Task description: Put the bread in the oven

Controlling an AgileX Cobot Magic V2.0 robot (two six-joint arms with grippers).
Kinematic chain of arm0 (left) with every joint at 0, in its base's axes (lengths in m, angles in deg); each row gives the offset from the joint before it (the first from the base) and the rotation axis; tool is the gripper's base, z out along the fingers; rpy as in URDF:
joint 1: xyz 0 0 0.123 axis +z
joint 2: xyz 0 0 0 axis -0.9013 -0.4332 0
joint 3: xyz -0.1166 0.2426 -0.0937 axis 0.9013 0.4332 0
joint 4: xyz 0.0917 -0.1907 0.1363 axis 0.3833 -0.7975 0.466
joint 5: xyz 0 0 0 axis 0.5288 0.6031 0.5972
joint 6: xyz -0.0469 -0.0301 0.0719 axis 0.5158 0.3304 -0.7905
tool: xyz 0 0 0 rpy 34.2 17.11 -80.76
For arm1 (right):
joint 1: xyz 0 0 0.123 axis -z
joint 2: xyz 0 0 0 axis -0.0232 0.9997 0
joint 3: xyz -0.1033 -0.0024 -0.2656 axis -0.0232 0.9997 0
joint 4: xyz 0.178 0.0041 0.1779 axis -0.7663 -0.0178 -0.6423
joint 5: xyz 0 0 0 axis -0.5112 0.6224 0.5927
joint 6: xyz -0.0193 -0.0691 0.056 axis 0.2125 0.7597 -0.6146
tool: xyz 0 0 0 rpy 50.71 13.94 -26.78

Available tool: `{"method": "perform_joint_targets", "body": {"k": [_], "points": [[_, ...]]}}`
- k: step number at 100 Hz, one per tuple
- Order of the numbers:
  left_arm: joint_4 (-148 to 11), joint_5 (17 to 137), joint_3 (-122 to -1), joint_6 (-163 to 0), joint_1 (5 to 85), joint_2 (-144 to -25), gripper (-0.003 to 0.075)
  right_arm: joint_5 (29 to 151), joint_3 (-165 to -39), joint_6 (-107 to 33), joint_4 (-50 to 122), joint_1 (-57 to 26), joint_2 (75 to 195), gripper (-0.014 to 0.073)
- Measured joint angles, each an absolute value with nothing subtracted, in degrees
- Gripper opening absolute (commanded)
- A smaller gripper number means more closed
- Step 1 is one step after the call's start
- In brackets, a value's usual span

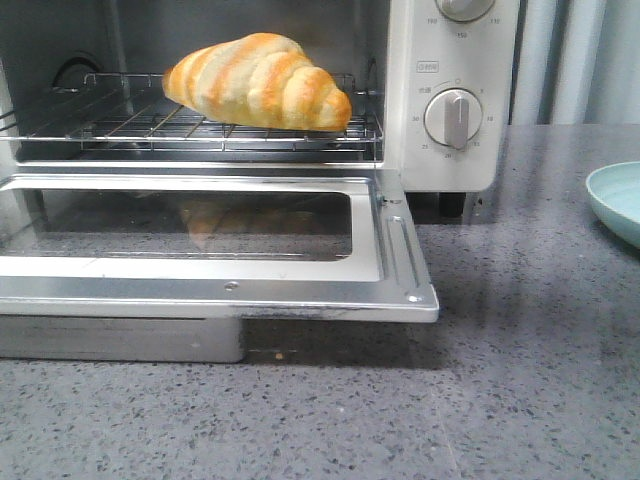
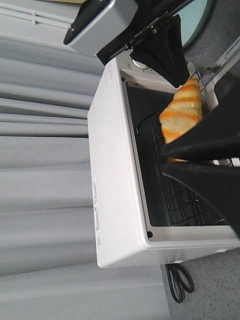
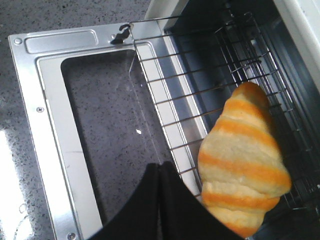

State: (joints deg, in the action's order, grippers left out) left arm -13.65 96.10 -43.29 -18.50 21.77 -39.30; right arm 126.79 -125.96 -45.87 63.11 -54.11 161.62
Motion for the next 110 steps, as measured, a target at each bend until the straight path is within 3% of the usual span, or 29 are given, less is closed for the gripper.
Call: {"method": "perform_joint_targets", "body": {"k": [31, 87, 110], "points": [[-13.7, 97.2, -39.0, -18.4, 29.4, -33.5, -0.0022, 129.1, -126.0, -45.9, 63.1, -54.1, 160.6, -0.0076], [-20.7, 96.6, -28.9, -18.4, 54.6, -26.8, -0.0021, 139.7, -126.0, -46.0, 63.0, -54.1, 159.2, -0.0076], [-22.9, 87.5, -21.7, -18.4, 60.8, -26.8, -0.0021, 144.7, -126.0, -51.6, 72.4, -54.1, 154.0, -0.0076]]}}
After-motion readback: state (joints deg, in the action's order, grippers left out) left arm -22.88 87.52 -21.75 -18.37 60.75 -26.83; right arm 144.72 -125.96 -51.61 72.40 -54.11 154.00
